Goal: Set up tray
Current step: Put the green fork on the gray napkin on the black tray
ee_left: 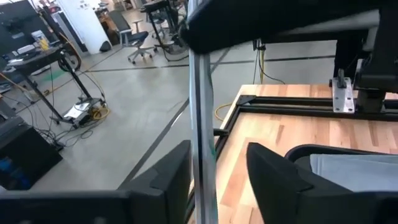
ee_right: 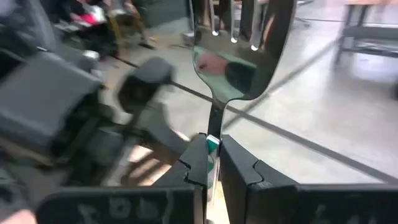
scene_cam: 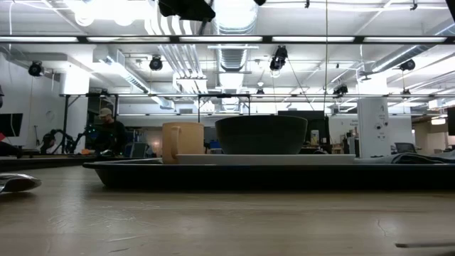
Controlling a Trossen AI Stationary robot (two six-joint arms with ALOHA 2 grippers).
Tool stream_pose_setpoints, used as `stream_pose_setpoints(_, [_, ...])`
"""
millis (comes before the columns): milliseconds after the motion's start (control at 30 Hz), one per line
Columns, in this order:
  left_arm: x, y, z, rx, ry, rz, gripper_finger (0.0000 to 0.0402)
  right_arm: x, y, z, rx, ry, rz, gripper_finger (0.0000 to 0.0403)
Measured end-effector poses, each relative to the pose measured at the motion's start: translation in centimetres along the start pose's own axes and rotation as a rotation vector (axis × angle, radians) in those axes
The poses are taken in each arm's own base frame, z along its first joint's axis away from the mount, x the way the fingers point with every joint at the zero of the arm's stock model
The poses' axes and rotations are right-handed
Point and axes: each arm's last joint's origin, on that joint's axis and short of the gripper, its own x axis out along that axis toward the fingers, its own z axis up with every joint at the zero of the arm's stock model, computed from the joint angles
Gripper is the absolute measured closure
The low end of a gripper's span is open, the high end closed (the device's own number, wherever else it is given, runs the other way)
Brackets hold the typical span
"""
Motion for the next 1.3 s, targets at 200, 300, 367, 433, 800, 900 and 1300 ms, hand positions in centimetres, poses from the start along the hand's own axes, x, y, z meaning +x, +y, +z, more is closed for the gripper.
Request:
stream_pose_setpoints(200, [-1.6, 1.2, 0.1, -0.001, 0.021, 0.025, 0.0226, -1.2, -0.9, 0.0, -0.046, 0.106, -0.118, 0.0391])
stream_pose_setpoints(300, [-2.9, 2.3, 0.5, -0.013, -0.004, 0.065, 0.0212, -1.9, -1.4, -0.5, -0.016, 0.189, -0.157, 0.0391])
stream_pose_setpoints(367, [-3.9, 2.9, 0.5, -0.015, 0.000, 0.080, 0.0207, -2.5, -1.8, -1.0, 0.030, 0.271, -0.175, 0.0392])
stream_pose_setpoints(433, [-4.7, 3.3, 0.3, -0.010, 0.024, 0.082, 0.0205, -3.3, -2.3, -1.9, 0.093, 0.408, -0.180, 0.0392])
stream_pose_setpoints(800, [-8.4, 3.8, 0.2, 0.098, 0.056, 0.057, 0.0205, -6.4, -1.9, -6.5, 0.201, 0.922, -0.214, 0.0392])
stream_pose_setpoints(900, [-9.9, 4.0, 0.6, 0.110, 0.020, 0.066, 0.0205, -6.4, -1.6, -8.1, 0.213, 1.027, -0.208, 0.0392])
stream_pose_setpoints(1300, [-13.5, 4.5, 0.7, 0.112, -0.024, 0.079, 0.0205, -6.7, -1.8, -14.2, 0.368, 1.108, -0.155, 0.0392])
